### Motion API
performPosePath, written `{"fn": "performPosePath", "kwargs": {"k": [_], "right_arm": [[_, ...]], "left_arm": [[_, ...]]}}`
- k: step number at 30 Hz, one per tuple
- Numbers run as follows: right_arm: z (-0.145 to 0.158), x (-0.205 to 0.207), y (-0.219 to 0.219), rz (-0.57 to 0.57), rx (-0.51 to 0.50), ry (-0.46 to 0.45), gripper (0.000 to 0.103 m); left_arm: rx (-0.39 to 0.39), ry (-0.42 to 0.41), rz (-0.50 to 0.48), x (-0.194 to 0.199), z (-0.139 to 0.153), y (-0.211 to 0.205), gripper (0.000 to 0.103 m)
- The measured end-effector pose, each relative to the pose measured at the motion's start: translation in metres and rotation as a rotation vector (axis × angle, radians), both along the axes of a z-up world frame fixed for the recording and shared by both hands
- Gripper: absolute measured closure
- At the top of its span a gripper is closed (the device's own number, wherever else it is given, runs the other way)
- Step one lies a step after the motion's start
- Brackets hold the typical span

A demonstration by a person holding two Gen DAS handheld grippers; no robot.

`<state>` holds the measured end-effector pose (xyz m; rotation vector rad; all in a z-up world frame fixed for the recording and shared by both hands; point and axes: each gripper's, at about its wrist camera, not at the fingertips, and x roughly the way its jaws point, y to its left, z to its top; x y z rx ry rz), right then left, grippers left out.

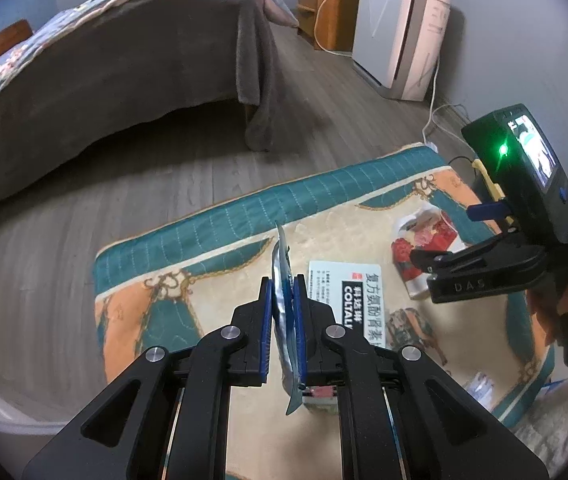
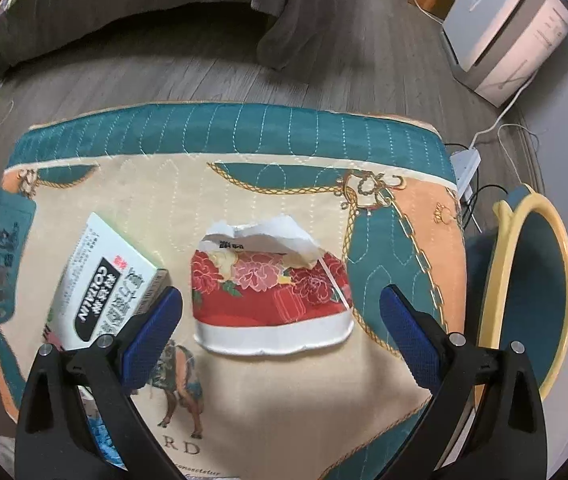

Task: Collect trash
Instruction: 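Grasp the blue pill blister with the left tool while the right tool grasps the red floral cup, then carry the red cup and blue blister to the wastebasket and release both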

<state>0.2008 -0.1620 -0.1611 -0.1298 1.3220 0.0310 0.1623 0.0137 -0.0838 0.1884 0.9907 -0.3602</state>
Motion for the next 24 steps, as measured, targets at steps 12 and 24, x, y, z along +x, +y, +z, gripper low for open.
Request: {"fn": "performPosePath", "kwargs": {"k": [12, 24], "right_arm": [[-0.026, 0.01, 0.006, 0.03, 0.025, 0.071, 0.006], [-0.014, 0.004, 0.008, 0.09, 0.03, 0.029, 0.01]], "left_arm": [[0.01, 0.022, 0.004, 0.017, -0.012, -0.002, 0.092], [0.011, 0.016, -0.01, 0.013, -0.009, -0.011, 0.092]]}}
